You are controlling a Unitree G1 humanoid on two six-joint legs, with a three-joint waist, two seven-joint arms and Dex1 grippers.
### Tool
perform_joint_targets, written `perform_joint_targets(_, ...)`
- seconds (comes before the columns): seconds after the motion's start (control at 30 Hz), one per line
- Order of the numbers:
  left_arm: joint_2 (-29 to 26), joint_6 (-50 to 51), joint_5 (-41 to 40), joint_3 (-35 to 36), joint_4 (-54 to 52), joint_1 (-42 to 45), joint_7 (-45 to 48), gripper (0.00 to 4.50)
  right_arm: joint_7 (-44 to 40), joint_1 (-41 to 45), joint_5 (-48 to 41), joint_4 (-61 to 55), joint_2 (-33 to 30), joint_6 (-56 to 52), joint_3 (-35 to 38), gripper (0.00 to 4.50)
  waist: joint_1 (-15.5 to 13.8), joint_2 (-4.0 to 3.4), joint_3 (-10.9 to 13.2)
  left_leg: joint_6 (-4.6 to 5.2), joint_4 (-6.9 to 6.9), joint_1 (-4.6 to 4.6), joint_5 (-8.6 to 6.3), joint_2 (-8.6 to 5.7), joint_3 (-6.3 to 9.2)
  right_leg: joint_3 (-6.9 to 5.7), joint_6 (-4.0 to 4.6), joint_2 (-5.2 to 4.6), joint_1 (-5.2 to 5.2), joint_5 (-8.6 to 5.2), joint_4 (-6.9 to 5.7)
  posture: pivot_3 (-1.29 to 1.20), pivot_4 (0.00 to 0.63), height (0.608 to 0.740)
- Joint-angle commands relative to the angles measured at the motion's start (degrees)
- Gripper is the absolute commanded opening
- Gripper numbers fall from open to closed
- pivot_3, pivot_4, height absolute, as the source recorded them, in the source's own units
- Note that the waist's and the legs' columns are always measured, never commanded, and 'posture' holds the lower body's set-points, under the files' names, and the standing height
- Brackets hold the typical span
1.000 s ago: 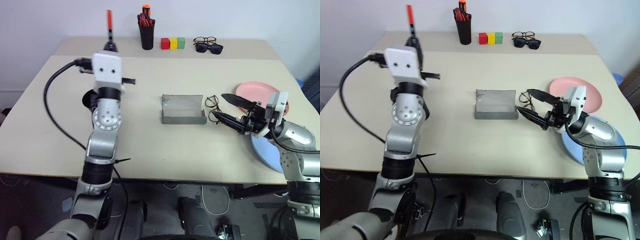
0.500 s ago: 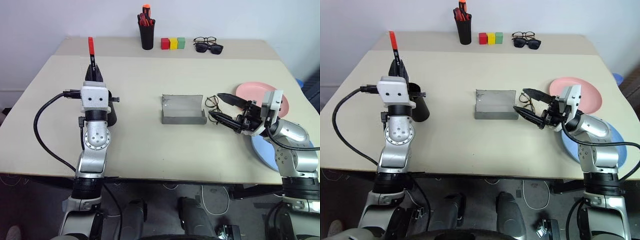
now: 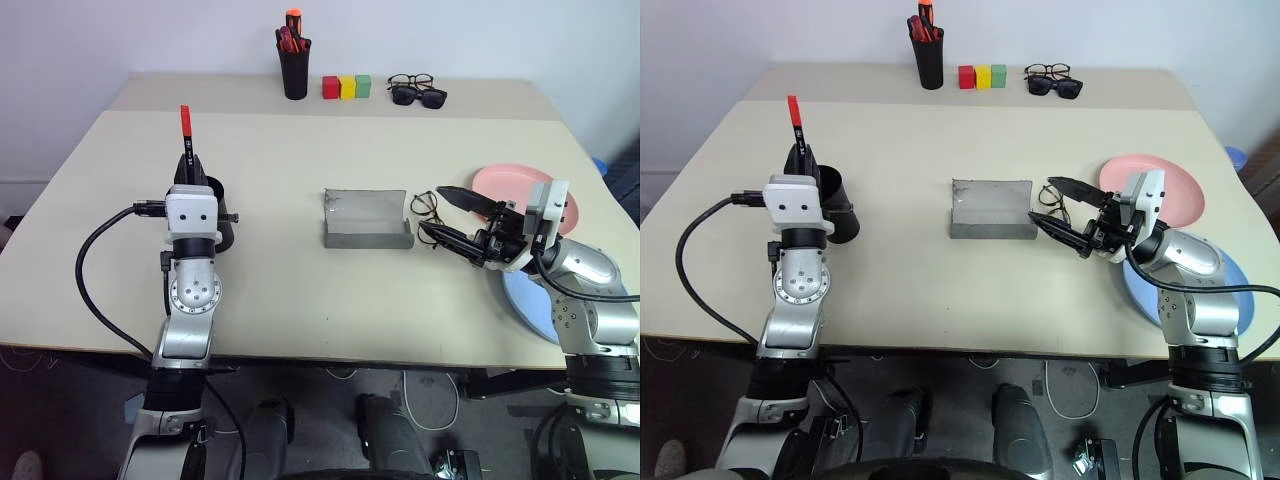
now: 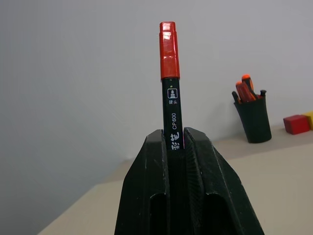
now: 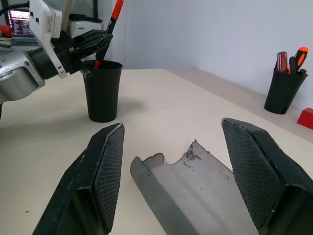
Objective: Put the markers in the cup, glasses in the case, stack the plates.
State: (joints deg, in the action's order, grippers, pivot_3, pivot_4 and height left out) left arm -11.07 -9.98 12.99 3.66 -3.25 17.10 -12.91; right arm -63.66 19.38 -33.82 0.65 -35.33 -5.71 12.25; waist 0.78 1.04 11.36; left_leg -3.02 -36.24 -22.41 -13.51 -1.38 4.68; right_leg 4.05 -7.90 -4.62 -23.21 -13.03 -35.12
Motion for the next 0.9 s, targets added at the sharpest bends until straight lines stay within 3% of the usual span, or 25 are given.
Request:
perform_joint_targets(0.03, 0.0, -2.3, -0.9, 0.5, -3.0, -1.5, 1.2, 2.27, -0.2, 0.3, -0.5, -1.0, -1.2, 0.7, 2.1, 3.23, 0.1, 0.00, 0.0, 0.00, 0.01, 0.00, 0.00, 0.00, 0.00, 0.00, 0.00, 0.00, 0.00, 0.00, 0.00, 0.00, 0.150, 0.740)
perform_joint_targets(0.07, 0.1, -2.6, -1.4, 0.3, -3.5, -1.8, 1.8, 2.75, -0.2, 0.2, -0.4, -0.9, -1.3, 0.7, 2.1, 3.23, 0.0, 0.00, 0.0, 0.00, 0.02, 0.00, 0.00, 0.01, 0.00, 0.00, 0.00, 0.00, -0.01, 0.00, -0.01, 0.00, 0.150, 0.740)
perform_joint_targets(0.17, 1.3, -0.9, -2.9, -0.4, -6.0, -1.7, 3.3, 2.75, -0.2, 0.1, -0.5, -0.9, -1.5, 0.7, 2.1, 3.23, 0.0, 0.00, 0.0, 0.00, 0.00, 0.00, 0.00, 0.01, 0.00, -0.01, 0.01, 0.00, -0.01, 0.00, -0.01, 0.00, 0.150, 0.740)
perform_joint_targets(0.27, 1.7, 7.4, -3.8, -2.5, -10.2, 0.3, 8.0, 2.75, 0.2, -0.4, -0.4, -0.9, -1.8, 0.4, 2.4, 3.23, -0.1, 0.00, 0.0, 0.00, -0.01, -0.02, 0.00, 0.00, 0.00, 0.00, 0.01, 0.00, 0.00, 0.00, 0.00, 0.00, 0.150, 0.740)
perform_joint_targets(0.37, -2.6, 24.4, -8.5, -8.3, -14.3, 6.5, 23.1, 2.75, 1.5, -2.3, -0.4, -1.9, -2.9, -1.1, 3.1, 3.23, -0.2, 0.00, 0.0, 0.00, -0.01, -0.03, 0.00, 0.00, 0.00, -0.01, 0.00, 0.01, 0.01, -0.02, 0.00, 0.00, 0.150, 0.740)
perform_joint_targets(0.47, -4.4, 38.7, -20.9, -10.0, -16.1, 12.8, 35.5, 2.75, 2.6, -6.1, -0.7, -4.8, -4.5, -3.6, 3.9, 3.23, 0.0, 0.00, 0.0, 0.00, -0.03, -0.06, 0.00, -0.01, 0.01, -0.02, 0.00, 0.02, 0.00, -0.03, 0.01, 0.00, 0.150, 0.740)
perform_joint_targets(0.6, -9.7, 49.6, -28.7, -14.9, -14.0, 20.0, 50.4, 2.75, 3.1, -13.9, -0.8, -9.1, -6.8, -6.0, 6.3, 3.23, 0.4, -0.02, 0.0, 0.10, 0.09, 0.01, -0.06, 0.01, 0.01, -0.02, -0.04, 0.04, -0.02, -0.08, -0.02, 0.00, 0.150, 0.740)
perform_joint_targets(0.67, -12.5, 50.3, -28.5, -19.8, -9.5, 23.2, 57.4, 2.75, 3.7, -18.5, -2.4, -11.6, -7.3, -8.1, 8.7, 3.23, 0.4, -0.05, 0.0, 0.10, 0.10, 0.03, -0.06, 0.06, 0.01, -0.01, 0.01, 0.11, -0.08, -0.12, -0.10, 0.00, 0.150, 0.740)
perform_joint_targets(0.77, -14.5, 41.6, -23.1, -26.9, 2.6, 28.3, 65.4, 2.75, 6.2, -23.7, -3.0, -14.6, -6.3, -8.2, 12.9, 3.23, 0.4, -0.06, 0.0, 0.10, 0.01, 0.04, -0.06, 0.06, 0.01, -0.01, 0.21, 0.12, -0.02, -0.24, -0.09, 0.00, 0.150, 0.740)
perform_joint_targets(0.9, -12.6, 31.2, -18.6, -30.0, 20.5, 36.9, 71.5, 2.75, 9.1, -28.9, -2.7, -19.0, -4.4, -7.5, 15.8, 3.23, 0.2, 0.04, 0.0, 0.10, -0.15, -0.02, -0.06, 0.07, -0.11, 0.04, 0.17, 0.08, -0.02, -0.28, 0.01, 0.00, 0.150, 0.740)
